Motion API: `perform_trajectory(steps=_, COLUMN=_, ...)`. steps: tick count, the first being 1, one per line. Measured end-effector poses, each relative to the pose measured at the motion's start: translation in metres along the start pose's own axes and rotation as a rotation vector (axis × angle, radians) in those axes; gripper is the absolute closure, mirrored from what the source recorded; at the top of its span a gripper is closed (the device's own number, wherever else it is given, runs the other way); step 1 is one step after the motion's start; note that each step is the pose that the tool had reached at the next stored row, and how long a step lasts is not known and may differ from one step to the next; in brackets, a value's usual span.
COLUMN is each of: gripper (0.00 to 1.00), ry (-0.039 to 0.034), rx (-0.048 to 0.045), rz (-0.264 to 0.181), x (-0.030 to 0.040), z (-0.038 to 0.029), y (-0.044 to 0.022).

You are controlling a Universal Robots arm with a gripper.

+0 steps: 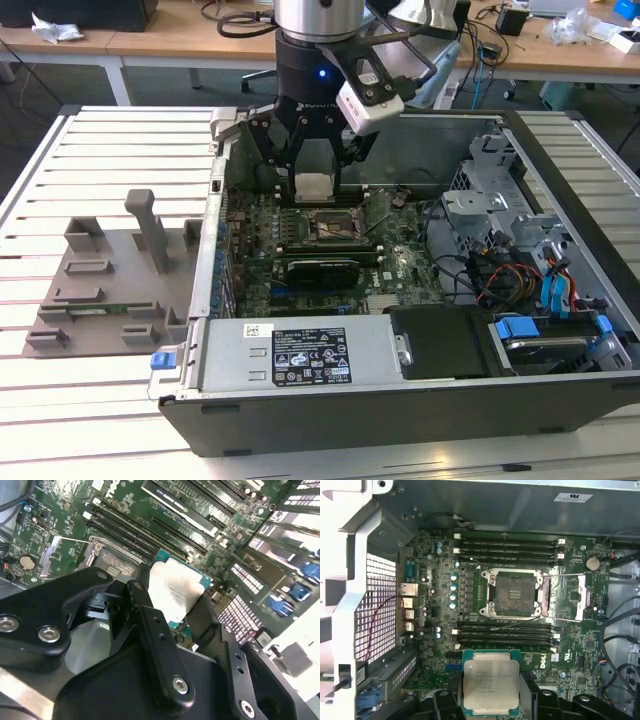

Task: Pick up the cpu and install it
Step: 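Pick up the cpu and move it towards the insertion slot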

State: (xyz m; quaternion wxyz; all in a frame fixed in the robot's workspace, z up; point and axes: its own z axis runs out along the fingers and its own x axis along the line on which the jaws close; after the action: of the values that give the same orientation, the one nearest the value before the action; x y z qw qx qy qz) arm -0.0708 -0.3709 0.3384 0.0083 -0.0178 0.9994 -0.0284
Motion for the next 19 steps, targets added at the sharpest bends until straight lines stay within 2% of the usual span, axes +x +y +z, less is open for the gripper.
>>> perform_trajectory(steps=2, gripper=0.45, ry=0.0004, rx=-0.0002, rz=0.0, x=-0.0037, z=0.0022, y=0.004)
perform_trajectory(steps=4, gripper=0.45, ry=0.0014, rx=0.0001, rz=0.0, x=-0.0109, z=0.006, y=0.0115)
perform_trajectory(steps=6, gripper=0.45, ry=0.0025, rx=0.0004, rz=0.0, x=-0.0159, z=0.0083, y=0.0157)
perform_trajectory(steps=8, gripper=0.45, ry=0.0041, rx=0.0009, rz=0.0, x=-0.0247, z=0.0124, y=0.0219)
perform_trajectory(steps=15, gripper=0.45, ry=0.0066, rx=0.001, rz=0.0, x=-0.0385, z=0.0202, y=0.0277)
perform_trajectory(steps=19, gripper=0.45, ry=0.008, rx=0.0011, rz=-0.001, x=-0.0433, z=0.0245, y=0.0291)
